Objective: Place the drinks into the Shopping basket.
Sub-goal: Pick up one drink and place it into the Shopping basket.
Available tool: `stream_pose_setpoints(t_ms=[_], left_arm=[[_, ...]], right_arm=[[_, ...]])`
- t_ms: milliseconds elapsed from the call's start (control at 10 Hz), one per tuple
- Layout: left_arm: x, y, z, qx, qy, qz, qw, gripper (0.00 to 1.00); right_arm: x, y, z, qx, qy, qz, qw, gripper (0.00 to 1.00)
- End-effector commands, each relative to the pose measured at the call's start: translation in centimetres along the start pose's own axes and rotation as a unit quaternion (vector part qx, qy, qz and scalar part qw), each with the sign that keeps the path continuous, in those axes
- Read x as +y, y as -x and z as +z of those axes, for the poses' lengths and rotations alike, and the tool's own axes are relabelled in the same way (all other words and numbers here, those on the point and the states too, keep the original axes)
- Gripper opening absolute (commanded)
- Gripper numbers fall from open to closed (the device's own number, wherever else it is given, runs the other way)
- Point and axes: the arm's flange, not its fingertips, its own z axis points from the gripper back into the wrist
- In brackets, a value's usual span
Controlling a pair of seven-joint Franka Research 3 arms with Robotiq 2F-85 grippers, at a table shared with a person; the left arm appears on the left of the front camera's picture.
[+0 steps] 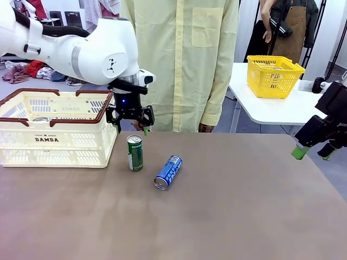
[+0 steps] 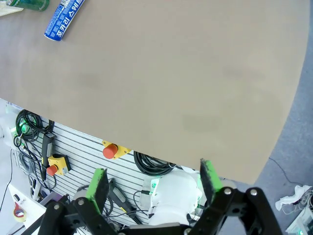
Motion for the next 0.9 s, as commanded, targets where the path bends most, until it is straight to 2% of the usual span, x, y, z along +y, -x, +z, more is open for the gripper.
stream_pose_setpoints(t_ms=[0,300,800], left_arm=[[-0.6,1.0,-1.0,-0.009,-0.03,0.019,0.999,1.0],[0.6,0.2,-2.4,-0.011,-0.008,0.044,0.999,1.0],[0.4,-0.6,-5.5,0.032,0.004,0.029,0.999,1.0]], right_arm=[[0.0,0.0,0.2,0.001,0.0,0.0,1.0,1.0],[0.0,0.0,0.2,0.001,0.0,0.0,1.0,1.0],[0.0,0.0,0.2,0.001,0.0,0.0,1.0,1.0]])
